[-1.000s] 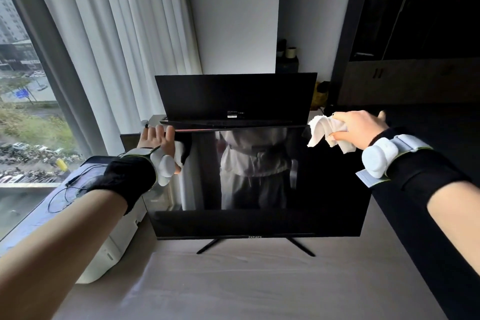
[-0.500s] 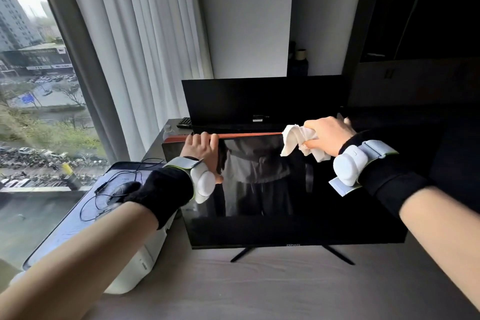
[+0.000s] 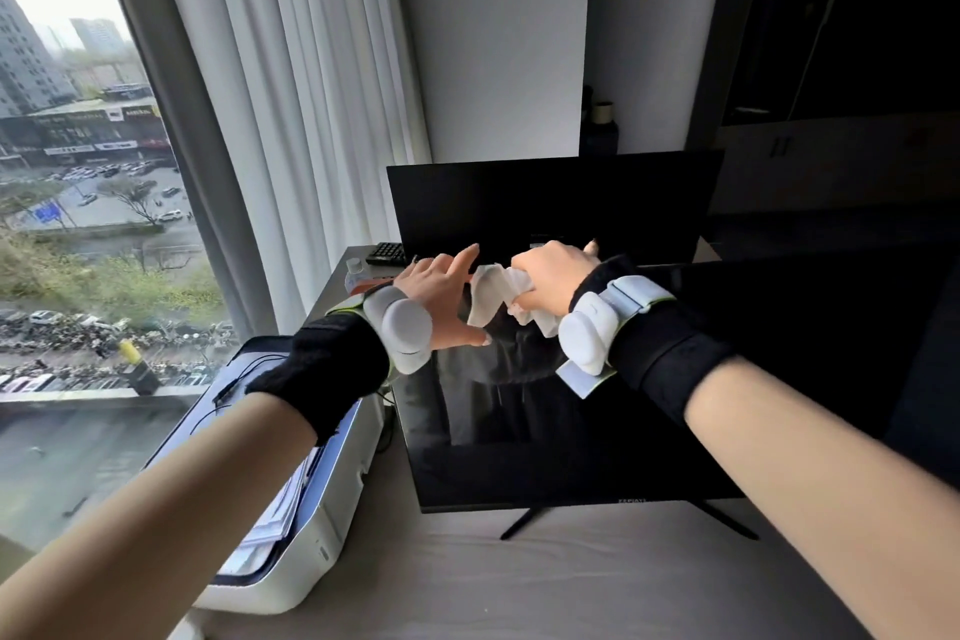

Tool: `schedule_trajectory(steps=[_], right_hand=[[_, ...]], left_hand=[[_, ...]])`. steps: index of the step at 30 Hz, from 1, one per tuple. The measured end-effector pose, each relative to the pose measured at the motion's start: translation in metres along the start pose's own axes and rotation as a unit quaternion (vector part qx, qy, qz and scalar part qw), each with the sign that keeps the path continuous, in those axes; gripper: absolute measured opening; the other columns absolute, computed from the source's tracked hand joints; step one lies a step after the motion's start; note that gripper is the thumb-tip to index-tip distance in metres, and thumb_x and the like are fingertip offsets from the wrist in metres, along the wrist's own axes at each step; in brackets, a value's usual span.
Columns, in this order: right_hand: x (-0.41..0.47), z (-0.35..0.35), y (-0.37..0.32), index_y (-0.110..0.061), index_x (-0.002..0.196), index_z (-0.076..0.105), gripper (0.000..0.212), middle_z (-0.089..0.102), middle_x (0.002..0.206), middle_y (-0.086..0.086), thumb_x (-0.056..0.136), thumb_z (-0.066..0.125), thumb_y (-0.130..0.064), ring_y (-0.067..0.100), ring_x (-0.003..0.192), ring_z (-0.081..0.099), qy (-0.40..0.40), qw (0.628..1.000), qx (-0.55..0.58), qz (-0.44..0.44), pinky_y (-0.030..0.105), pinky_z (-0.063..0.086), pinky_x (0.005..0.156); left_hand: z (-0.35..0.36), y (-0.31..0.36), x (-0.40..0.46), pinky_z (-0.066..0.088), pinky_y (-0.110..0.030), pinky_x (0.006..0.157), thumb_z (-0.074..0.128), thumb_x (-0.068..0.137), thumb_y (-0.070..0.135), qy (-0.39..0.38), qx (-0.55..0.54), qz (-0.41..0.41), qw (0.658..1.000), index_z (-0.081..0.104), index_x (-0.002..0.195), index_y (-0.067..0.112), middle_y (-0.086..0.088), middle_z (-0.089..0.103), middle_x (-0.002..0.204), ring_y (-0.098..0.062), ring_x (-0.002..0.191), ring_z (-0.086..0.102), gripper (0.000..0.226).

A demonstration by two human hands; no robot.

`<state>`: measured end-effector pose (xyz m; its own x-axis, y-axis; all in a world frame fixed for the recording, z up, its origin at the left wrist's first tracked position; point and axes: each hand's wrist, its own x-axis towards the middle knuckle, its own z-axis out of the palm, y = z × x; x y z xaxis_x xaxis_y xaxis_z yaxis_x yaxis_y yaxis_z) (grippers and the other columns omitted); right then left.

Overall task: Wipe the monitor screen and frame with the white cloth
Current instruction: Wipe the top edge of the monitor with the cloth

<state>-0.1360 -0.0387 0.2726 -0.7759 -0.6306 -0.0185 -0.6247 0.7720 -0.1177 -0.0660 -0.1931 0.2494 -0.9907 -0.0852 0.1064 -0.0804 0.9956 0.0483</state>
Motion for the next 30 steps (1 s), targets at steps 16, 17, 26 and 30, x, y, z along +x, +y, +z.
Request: schedule_trajectory(steps=[16,17,26,30], right_hand=[[0.058,0.024,-0.121,-0.016,0.127,0.051,0.034,0.059,0.128,0.006,0.094,0.051,-0.024,0.026,0.123,0.051,-0.039,0.994,0.056,-0.088,0.065,0.026,0.104],[0.058,0.025,-0.123,-0.016,0.128,0.05,0.035,0.058,0.128,0.007,0.094,0.05,-0.023,0.027,0.123,0.051,-0.031,0.995,0.054,-0.081,0.065,0.024,0.105],[0.036,0.015,-0.058,-0.016,0.108,0.057,0.034,0.064,0.112,0.009,0.082,0.064,-0.036,0.033,0.11,0.058,-0.023,0.996,0.042,-0.071,0.07,0.026,0.098],[0.014,0.008,0.0,-0.017,0.103,0.055,0.03,0.064,0.107,0.008,0.081,0.063,-0.036,0.034,0.107,0.059,-0.005,0.997,0.062,-0.053,0.065,0.029,0.098]], left_hand=[[-0.002,-0.082,-0.038,0.011,-0.043,0.118,0.066,0.076,0.052,-0.005,0.019,-0.104,0.994,0.008,0.15,0.019,0.0,0.025,0.155,-0.018,0.144,0.015,0.1],[-0.002,-0.082,-0.039,0.011,-0.043,0.118,0.067,0.075,0.05,-0.004,0.016,-0.107,0.994,0.01,0.149,0.018,0.0,0.027,0.154,-0.018,0.144,0.015,0.099],[0.011,-0.024,-0.018,0.019,-0.041,0.114,0.073,0.067,0.048,0.017,0.044,-0.072,0.996,0.026,0.137,0.013,-0.007,0.04,0.137,-0.027,0.132,0.035,0.091],[0.017,0.029,0.001,0.024,-0.04,0.11,0.072,0.065,0.049,0.017,0.058,-0.044,0.997,0.03,0.128,0.014,-0.004,0.042,0.126,-0.027,0.124,0.04,0.083]])
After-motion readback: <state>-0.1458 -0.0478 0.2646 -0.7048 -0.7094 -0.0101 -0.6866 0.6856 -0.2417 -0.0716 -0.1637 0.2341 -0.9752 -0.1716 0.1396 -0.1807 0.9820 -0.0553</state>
